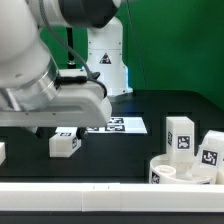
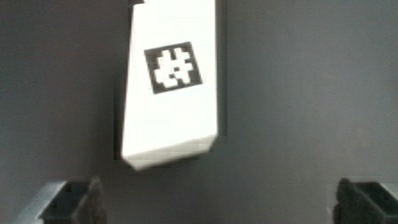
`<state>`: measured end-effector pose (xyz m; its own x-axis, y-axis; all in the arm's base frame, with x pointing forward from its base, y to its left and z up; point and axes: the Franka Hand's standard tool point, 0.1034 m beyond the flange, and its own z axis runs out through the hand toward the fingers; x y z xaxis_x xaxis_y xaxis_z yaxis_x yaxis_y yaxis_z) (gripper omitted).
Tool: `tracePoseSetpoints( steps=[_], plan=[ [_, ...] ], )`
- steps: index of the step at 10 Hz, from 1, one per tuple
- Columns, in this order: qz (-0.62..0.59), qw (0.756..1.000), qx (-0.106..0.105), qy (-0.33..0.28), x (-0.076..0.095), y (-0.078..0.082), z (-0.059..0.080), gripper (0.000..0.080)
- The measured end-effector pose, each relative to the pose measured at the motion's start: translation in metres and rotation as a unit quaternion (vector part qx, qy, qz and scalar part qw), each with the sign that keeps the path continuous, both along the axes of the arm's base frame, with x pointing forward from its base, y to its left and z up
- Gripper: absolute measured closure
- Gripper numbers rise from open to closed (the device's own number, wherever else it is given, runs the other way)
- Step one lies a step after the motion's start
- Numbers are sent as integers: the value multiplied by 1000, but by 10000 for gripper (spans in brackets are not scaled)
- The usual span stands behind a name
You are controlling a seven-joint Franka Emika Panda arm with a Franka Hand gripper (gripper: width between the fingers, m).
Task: Assemble stool
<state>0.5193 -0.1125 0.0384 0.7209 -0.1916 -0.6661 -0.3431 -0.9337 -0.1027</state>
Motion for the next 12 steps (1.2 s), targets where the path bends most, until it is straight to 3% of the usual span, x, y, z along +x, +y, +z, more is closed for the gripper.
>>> tracePoseSetpoints(
  steps=[3,7,8,12],
  plan=[
    [6,996,29,84,-12,1,-10,150],
    [2,996,21,84,-12,1,-17,150],
    [-11,995,14,98,-20,1,-22,150],
    [-14,993,18,114,-39,3,-35,150]
  ],
)
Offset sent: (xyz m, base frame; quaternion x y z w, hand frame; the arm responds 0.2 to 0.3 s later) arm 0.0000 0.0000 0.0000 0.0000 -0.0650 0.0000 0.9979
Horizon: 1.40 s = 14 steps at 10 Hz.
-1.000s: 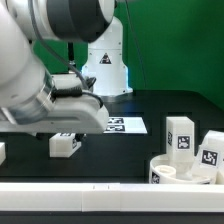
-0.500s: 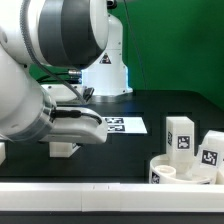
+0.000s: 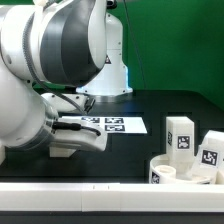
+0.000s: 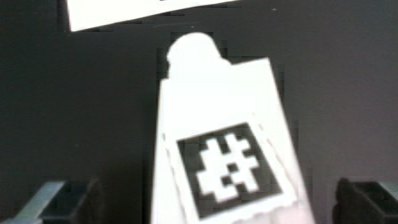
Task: Assemble stool
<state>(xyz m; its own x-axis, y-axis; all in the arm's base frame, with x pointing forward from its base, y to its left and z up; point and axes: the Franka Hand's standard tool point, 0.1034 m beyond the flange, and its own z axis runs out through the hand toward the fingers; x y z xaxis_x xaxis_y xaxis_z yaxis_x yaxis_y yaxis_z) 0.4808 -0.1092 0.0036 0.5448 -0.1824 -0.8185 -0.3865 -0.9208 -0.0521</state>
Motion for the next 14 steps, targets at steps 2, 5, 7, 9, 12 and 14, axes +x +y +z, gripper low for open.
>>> tracePoseSetpoints(
  steps=[2,5,7,9,12,14],
  plan=[
    [1,1000,-3,-5,0,1,-2,150],
    [2,1000,-5,-10,1,2,-2,285],
    [3,1000,-4,-10,2,3,-2,478],
    [6,1000,-5,-11,3,6,-2,478],
    [18,1000,-3,-20,20,20,28,478],
    [17,1000,-5,-13,28,37,54,478]
  ],
)
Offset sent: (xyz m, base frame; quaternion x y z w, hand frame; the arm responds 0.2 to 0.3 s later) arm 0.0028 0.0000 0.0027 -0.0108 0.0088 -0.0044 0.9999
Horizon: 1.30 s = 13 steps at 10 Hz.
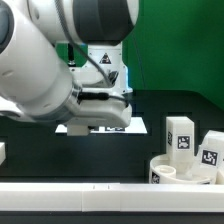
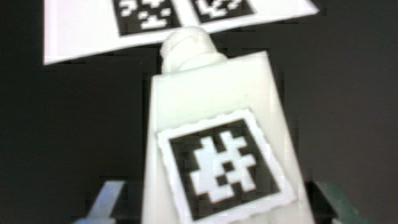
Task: Assemble stool
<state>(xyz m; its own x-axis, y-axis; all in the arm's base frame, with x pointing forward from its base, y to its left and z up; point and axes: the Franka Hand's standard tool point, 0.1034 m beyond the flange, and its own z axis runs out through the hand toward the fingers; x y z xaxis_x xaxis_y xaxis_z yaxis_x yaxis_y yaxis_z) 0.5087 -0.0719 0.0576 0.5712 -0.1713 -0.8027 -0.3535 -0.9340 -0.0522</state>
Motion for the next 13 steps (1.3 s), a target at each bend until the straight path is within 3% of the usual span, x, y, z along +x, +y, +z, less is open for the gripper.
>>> tracePoseSetpoints(
  steps=[2,4,7,10,13],
  plan=[
    [12,1000,-5,-11,12,18,20,478],
    [11,1000,-3,-10,11,17,17,478],
    [-7,999,-5,-42,23,17,14,478],
    [-19,988,-40,-147,47,30,28,478],
    [-27,968,-73,-238,58,29,26,478]
  ],
)
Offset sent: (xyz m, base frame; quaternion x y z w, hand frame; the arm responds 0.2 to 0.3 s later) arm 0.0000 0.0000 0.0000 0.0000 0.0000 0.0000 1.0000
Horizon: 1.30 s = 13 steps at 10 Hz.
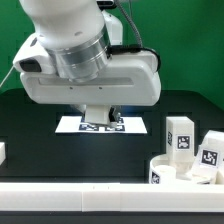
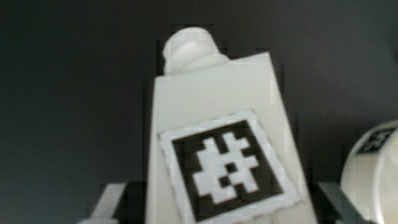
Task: Assemble stool
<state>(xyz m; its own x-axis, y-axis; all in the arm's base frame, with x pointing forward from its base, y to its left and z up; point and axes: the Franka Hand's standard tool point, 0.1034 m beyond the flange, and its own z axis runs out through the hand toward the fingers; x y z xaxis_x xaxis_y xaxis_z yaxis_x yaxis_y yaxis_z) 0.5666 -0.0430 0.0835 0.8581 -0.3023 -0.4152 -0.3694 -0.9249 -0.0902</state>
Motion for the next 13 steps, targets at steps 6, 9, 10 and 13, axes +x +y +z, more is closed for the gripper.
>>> tracePoseSetpoints(
  steps=[6,9,10,13],
  plan=[
    [-4,977,-74,-199,28,10,6,476],
    [-4,945,-120,-305,32,7,4,476],
    [-7,935,-129,-330,33,7,5,476],
    [-68,930,-119,-341,35,4,9,476]
  ],
)
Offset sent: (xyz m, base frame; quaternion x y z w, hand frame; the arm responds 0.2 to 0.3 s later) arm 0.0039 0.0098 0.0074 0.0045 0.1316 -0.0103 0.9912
